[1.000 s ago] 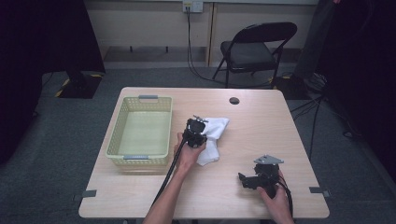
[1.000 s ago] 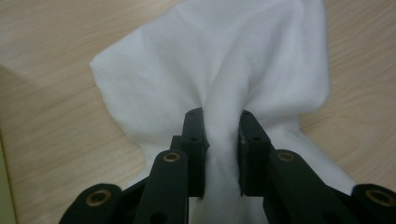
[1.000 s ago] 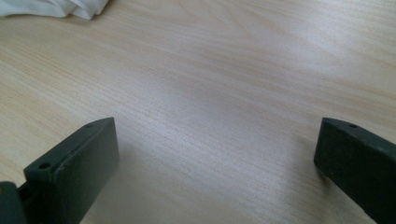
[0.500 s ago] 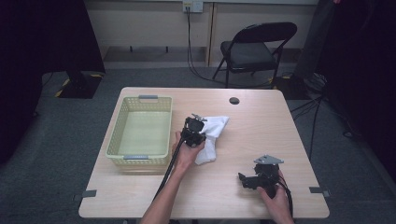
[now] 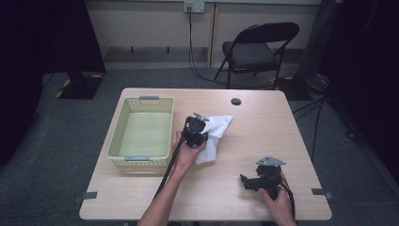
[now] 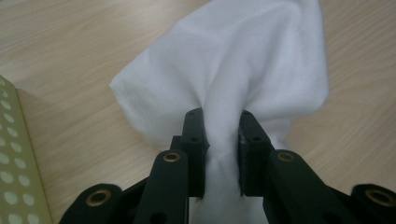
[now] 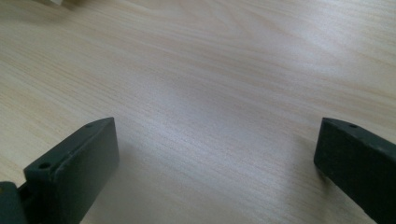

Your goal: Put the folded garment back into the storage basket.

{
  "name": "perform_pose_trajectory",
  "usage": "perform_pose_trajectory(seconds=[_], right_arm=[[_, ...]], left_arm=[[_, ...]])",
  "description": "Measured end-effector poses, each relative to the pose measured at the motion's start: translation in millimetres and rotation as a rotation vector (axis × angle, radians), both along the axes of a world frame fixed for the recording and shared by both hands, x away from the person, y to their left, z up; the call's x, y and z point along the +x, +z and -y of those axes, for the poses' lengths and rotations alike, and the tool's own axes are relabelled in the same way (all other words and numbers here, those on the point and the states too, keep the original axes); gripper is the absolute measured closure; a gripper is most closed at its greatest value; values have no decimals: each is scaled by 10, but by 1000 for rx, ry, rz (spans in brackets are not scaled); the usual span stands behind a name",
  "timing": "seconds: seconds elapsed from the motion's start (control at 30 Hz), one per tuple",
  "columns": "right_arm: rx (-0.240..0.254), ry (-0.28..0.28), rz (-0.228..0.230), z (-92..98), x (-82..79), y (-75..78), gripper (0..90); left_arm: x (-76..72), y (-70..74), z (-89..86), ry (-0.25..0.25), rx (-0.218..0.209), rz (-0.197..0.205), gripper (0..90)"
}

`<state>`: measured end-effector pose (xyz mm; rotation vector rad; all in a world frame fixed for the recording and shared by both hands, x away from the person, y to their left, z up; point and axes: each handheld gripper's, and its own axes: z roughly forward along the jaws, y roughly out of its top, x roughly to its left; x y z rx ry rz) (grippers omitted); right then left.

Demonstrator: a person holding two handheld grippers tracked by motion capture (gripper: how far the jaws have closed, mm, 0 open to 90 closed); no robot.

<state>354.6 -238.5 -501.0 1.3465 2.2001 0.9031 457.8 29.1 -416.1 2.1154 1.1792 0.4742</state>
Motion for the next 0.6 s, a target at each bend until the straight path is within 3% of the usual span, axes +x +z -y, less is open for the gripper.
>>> perform_pose_trajectory(seconds=[0.6], right_arm=[[1, 0, -2, -2, 4, 1, 0]], left_arm=[[-36, 170, -89, -34, -2, 25, 767]])
